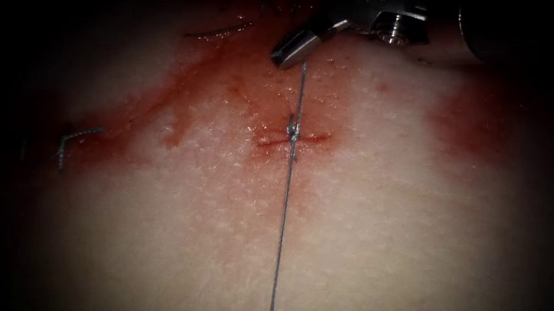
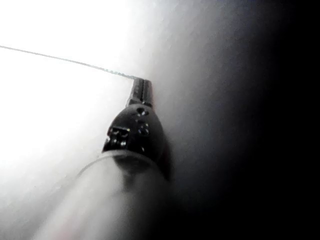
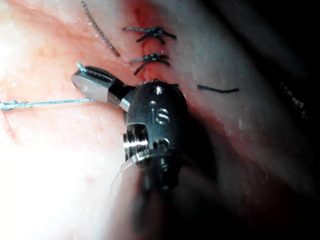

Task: Wound Closure

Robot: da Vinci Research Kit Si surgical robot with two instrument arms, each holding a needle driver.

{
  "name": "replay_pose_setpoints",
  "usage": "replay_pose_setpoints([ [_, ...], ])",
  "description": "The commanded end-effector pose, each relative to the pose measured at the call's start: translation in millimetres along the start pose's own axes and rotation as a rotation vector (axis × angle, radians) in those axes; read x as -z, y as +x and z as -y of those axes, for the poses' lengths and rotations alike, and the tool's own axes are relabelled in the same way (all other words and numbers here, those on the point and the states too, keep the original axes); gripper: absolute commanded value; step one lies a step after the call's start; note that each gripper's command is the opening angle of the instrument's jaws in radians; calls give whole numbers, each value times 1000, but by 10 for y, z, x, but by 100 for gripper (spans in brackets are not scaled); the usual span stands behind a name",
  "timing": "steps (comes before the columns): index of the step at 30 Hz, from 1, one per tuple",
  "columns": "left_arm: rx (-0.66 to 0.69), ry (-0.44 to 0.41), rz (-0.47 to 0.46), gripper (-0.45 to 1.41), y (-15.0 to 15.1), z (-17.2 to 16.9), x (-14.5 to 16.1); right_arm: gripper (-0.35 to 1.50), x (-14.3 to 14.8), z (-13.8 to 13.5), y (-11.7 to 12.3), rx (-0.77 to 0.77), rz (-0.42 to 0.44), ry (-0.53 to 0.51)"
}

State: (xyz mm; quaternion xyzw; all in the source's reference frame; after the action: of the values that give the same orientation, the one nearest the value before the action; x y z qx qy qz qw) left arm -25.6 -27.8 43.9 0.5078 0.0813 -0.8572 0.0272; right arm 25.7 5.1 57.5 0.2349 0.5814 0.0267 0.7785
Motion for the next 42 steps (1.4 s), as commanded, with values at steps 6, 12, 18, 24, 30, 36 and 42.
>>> replay_pose_setpoints([
  [6, 1, -32, -8, -45, -8, -18, -23, -35, -6, -17, -11, 11, 24, -64],
  [12, 7, -54, -12, -45, -10, -23, -26, -35, -2, -25, -15, 17, 47, -103],
  [18, -10, -86, -21, -45, -3, -31, -17, -35, -2, -27, -19, 13, 51, -106],
  [24, -6, -76, -10, -45, 3, -27, -1, -35, -3, -14, -17, 14, 41, -75],
  [30, -8, -88, -40, -45, 2, -21, 3, -35, -10, 19, -8, 15, -8, -24],
  [36, -68, -281, -162, -45, -8, -30, 14, -35, -4, 20, 9, -5, -20, -23],
  [42, -88, -389, -185, -45, -16, -43, 10, -35, 11, 2, 14, -1, 2, -93],
])
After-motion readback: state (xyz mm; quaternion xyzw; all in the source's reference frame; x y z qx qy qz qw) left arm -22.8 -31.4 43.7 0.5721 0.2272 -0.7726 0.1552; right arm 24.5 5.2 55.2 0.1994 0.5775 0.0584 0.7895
